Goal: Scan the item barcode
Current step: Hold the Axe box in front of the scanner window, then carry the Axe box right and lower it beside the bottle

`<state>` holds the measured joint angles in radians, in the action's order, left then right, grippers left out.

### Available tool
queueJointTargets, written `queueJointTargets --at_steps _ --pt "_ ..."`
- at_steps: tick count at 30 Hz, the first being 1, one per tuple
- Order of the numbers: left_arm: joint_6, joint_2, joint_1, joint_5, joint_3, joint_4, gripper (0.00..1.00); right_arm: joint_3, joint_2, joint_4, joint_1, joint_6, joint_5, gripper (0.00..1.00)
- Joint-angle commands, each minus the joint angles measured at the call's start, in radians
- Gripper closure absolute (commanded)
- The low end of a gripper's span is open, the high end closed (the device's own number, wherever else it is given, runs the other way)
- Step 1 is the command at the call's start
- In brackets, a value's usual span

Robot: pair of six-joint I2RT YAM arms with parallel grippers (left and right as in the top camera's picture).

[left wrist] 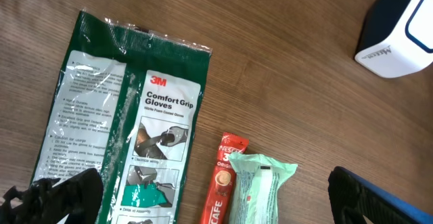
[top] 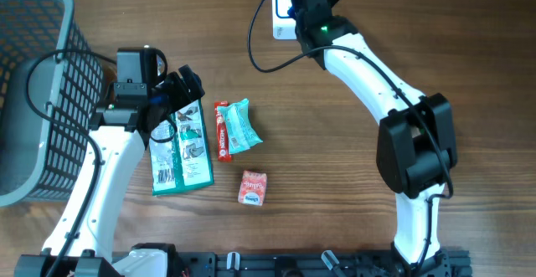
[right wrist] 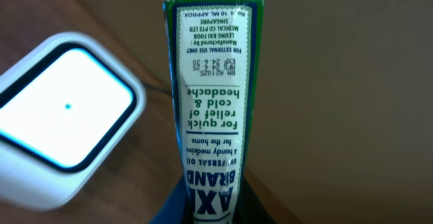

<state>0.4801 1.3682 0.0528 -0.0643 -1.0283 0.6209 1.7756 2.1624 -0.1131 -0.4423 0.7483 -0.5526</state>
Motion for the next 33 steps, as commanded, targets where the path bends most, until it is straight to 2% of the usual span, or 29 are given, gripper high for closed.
queueJointTargets --at_steps 1,9,33 --pt "-0.004 -0.012 0.002 0.013 -0.016 -0.004 0.00 0.010 0.064 0.084 -0.005 0.149 -0.061 0.96" --pt "-0.004 -0.012 0.002 0.014 -0.016 -0.004 0.00 0.010 0.200 0.213 -0.011 0.356 -0.204 0.96" --pt "-0.004 -0.012 0.002 0.014 -0.016 -0.004 0.00 0.010 0.215 0.225 -0.056 0.350 -0.288 0.96"
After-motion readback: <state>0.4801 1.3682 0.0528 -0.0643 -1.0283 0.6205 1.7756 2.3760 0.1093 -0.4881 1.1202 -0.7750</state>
